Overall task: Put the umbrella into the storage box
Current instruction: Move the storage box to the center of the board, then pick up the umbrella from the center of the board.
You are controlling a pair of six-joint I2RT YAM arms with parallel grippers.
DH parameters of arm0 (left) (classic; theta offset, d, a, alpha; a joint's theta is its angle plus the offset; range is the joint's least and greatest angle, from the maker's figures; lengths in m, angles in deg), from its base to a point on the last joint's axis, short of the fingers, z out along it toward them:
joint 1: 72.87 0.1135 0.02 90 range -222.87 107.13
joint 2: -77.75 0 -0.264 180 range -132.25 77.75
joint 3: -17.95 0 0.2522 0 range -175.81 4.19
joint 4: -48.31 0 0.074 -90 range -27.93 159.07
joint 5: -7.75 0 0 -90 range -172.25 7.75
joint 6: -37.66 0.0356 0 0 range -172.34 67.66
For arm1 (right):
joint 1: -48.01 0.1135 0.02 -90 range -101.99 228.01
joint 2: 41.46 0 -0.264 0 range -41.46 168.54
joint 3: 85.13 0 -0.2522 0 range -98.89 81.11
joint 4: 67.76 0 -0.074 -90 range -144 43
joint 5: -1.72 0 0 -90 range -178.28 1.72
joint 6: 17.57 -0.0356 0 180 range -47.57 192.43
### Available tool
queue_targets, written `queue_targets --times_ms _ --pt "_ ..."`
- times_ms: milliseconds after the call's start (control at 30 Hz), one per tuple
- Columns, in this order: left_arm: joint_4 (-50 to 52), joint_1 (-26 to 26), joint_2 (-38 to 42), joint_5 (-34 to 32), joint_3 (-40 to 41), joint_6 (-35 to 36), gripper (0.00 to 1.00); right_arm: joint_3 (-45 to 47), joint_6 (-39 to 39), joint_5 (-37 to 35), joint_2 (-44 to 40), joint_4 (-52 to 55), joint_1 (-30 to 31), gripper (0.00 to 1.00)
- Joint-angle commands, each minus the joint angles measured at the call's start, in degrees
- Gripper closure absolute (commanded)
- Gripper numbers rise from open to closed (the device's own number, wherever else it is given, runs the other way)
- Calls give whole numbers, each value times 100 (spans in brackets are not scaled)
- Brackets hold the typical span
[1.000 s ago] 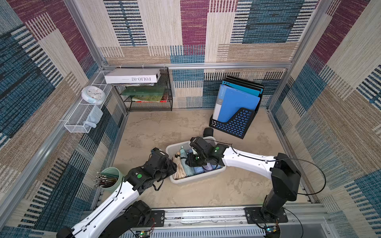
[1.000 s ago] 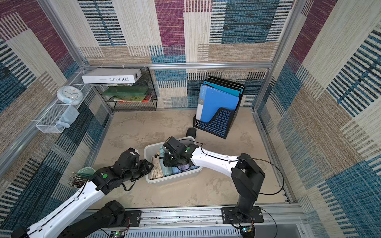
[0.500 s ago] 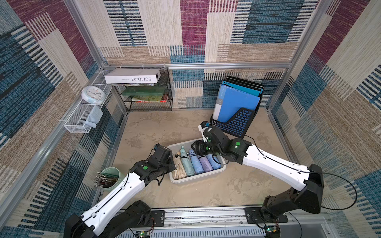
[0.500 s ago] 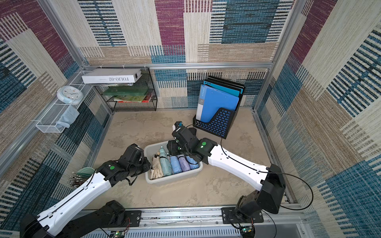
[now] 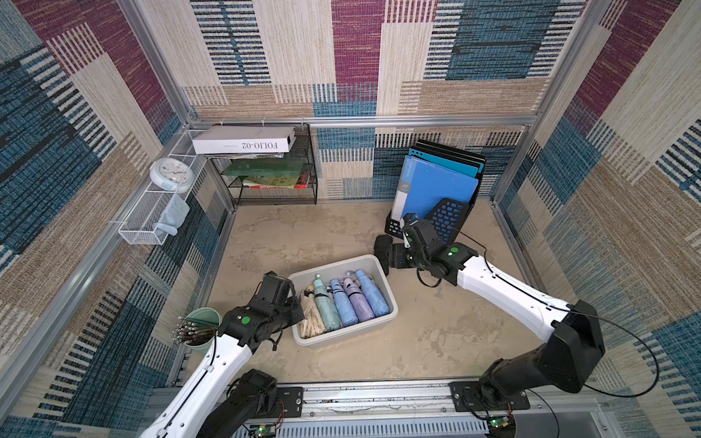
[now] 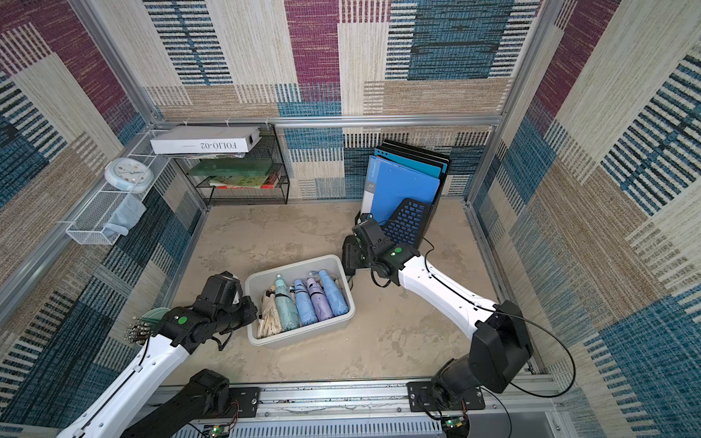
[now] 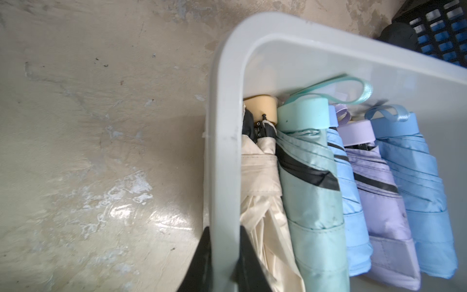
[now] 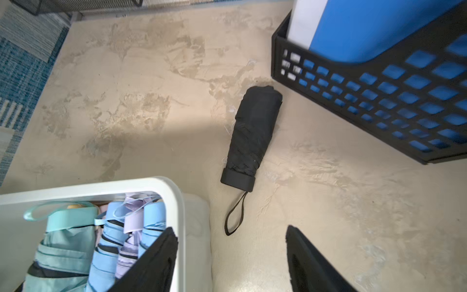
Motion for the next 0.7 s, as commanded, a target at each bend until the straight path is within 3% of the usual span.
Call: queue_targets --times_ms 0,433,667 --pt "488 165 142 51 10 189 100 -113 -59 -2 397 -89 -46 26" --pt "441 320 148 3 29 -197 100 -1014 -1197 -575 2371 -422 -101 17" --pt "341 338 176 -1 94 -268 100 -1772 -1176 -570 3282 -364 -195 16"
